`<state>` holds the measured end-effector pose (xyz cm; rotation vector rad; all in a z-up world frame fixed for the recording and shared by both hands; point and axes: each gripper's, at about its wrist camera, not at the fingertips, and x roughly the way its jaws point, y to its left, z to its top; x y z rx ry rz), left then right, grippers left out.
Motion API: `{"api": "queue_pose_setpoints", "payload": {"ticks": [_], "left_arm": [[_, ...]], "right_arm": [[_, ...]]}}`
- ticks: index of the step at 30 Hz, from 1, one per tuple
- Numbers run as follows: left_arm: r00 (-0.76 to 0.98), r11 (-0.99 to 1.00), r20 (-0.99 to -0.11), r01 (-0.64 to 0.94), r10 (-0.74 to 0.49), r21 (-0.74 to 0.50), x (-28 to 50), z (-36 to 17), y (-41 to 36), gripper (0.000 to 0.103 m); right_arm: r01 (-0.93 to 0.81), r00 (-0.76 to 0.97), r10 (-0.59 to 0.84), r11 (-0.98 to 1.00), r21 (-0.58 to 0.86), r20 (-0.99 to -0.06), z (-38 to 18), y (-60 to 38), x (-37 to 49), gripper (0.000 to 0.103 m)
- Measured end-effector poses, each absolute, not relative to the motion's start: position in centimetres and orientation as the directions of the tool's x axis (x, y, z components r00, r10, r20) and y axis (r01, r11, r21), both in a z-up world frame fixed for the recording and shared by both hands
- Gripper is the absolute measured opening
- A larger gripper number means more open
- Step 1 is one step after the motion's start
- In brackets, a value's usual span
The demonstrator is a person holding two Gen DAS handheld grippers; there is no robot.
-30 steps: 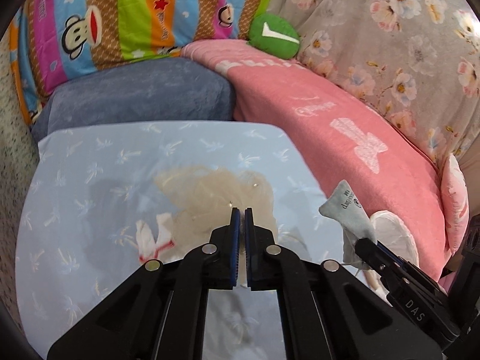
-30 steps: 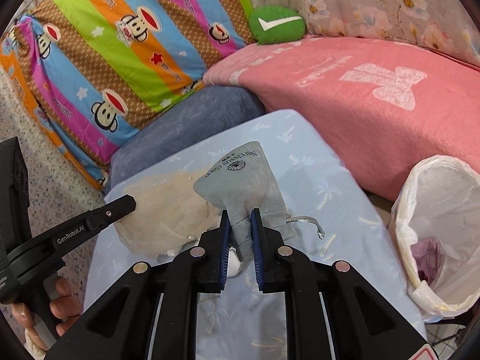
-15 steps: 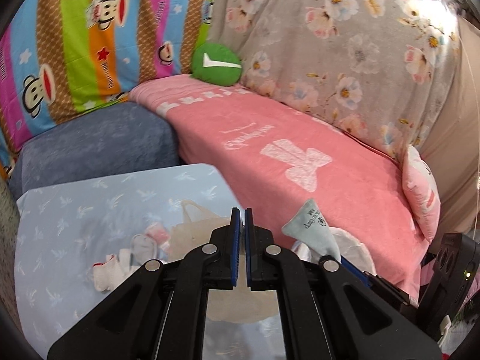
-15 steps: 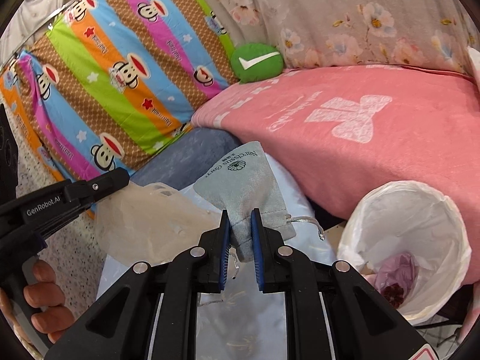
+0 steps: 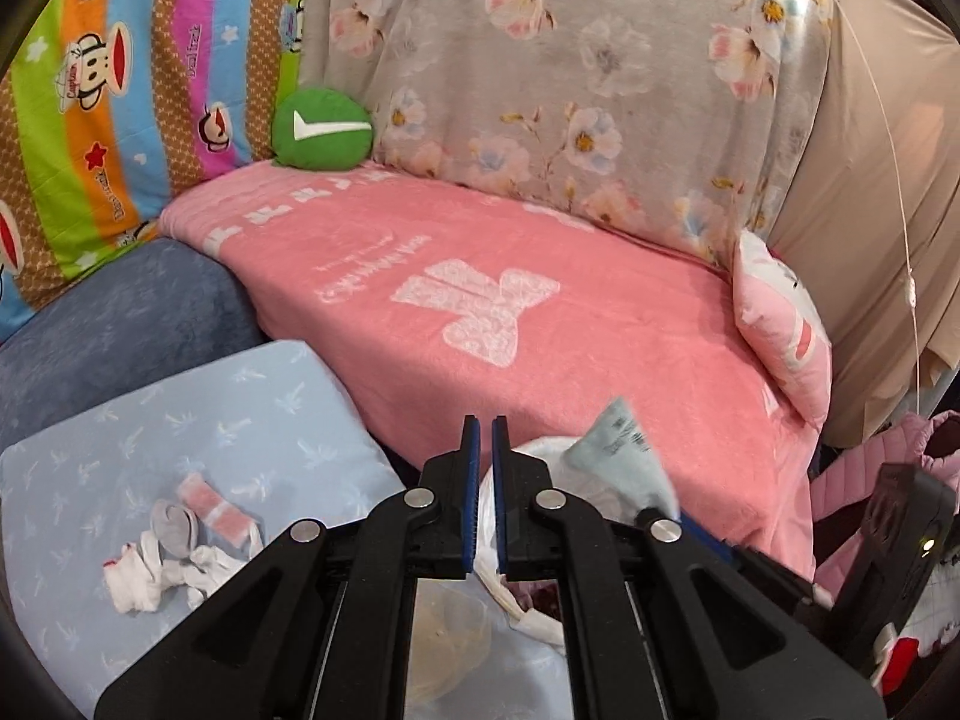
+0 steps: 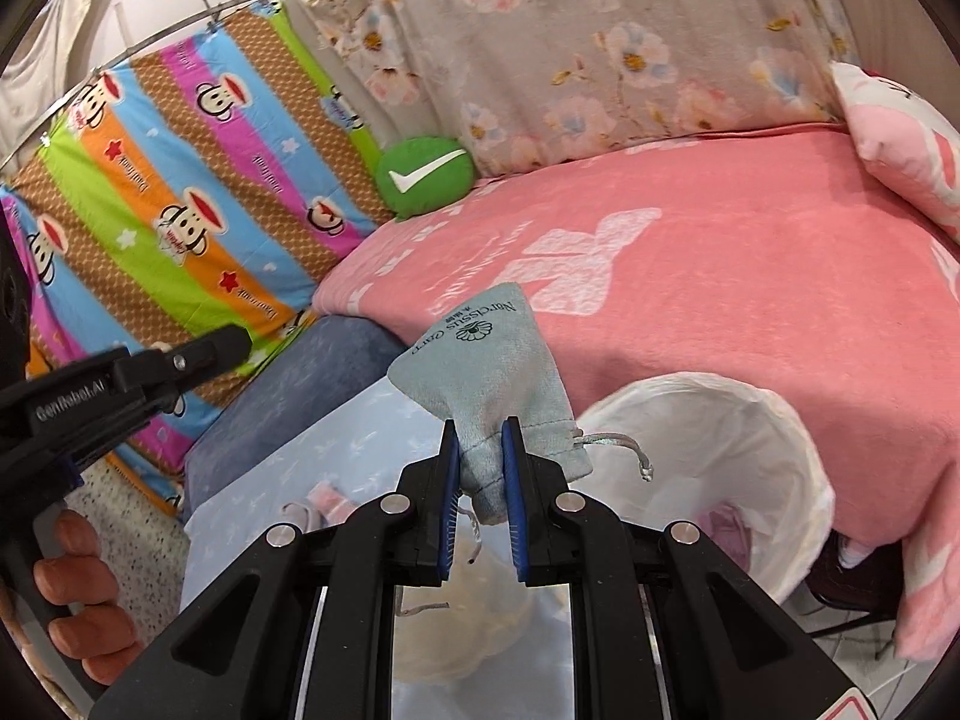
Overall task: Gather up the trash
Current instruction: 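Lift the tulle and glove and swing both tools toward the wastebasket, then lower the tulle and glove into the wastebasket and open both tools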
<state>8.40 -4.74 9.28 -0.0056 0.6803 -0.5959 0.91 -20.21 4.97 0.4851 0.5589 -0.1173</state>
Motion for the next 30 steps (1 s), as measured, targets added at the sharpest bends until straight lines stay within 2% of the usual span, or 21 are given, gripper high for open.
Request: {"api": "queue_pose_setpoints", "payload": {"ticks": [2,3,4,5,6,7,10,18,26,27,29,30], "left_arm": [[0.603,0.843,-0.62,0.501,-0.502,-0.195,8.2,7.7,-4.4,0.006],[0.589,0.849,-0.642,0.489,-0.491,-0.201,8.2,6.5,-4.0,0.012],[0.577,0.854,-0.661,0.479,-0.48,-0.203,8.2,5.5,-3.7,0.029],[0.573,0.866,-0.679,0.46,-0.458,-0.195,8.2,4.2,-3.3,0.039],[0.581,0.881,-0.691,0.435,-0.431,-0.183,8.0,3.2,-2.8,0.059],[0.588,0.892,-0.698,0.418,-0.41,-0.172,7.7,2.4,-2.4,0.071],[0.566,0.911,-0.742,0.386,-0.36,-0.147,7.3,-0.8,-1.3,0.089],[0.426,0.945,-0.871,0.306,-0.243,-0.114,7.6,-9.1,-0.4,0.089],[0.39,0.949,-0.89,0.29,-0.238,-0.127,7.9,-11.5,-1.6,0.088],[0.391,0.948,-0.889,0.292,-0.239,-0.126,8.0,-11.7,-1.6,0.086],[0.407,0.949,-0.883,0.293,-0.234,-0.116,8.0,-11.4,-1.9,0.071],[0.408,0.946,-0.881,0.302,-0.239,-0.117,8.1,-11.2,-2.1,0.059]], "right_arm": [[0.253,0.835,0.016,0.876,0.409,-0.55,4.2,-20.9,0.1,0.013],[0.258,0.83,0.015,0.876,0.408,-0.557,3.8,-20.9,-0.1,0.013],[0.263,0.824,0.013,0.876,0.403,-0.566,3.3,-21.1,-0.3,0.013],[0.266,0.82,0.011,0.878,0.398,-0.573,3.0,-21.0,-0.5,0.013],[0.269,0.814,0.01,0.88,0.392,-0.581,2.6,-20.8,-0.6,0.013],[0.272,0.809,0.009,0.88,0.389,-0.587,2.2,-20.7,-0.7,0.013],[0.275,0.799,0.025,0.874,0.401,-0.601,0.8,-20.3,-1.1,0.013],[0.271,0.763,0.063,0.872,0.407,-0.643,-1.9,-18.7,-1.5,0.013],[0.276,0.735,0.072,0.877,0.394,-0.675,-3.4,-18.4,-1.6,0.013],[0.276,0.733,0.073,0.877,0.393,-0.677,-3.5,-18.4,-1.5,0.013],[0.278,0.73,0.075,0.875,0.396,-0.679,-3.6,-18.5,-1.3,0.013],[0.279,0.73,0.073,0.876,0.394,-0.68,-3.6,-18.5,-1.3,0.013]]}}
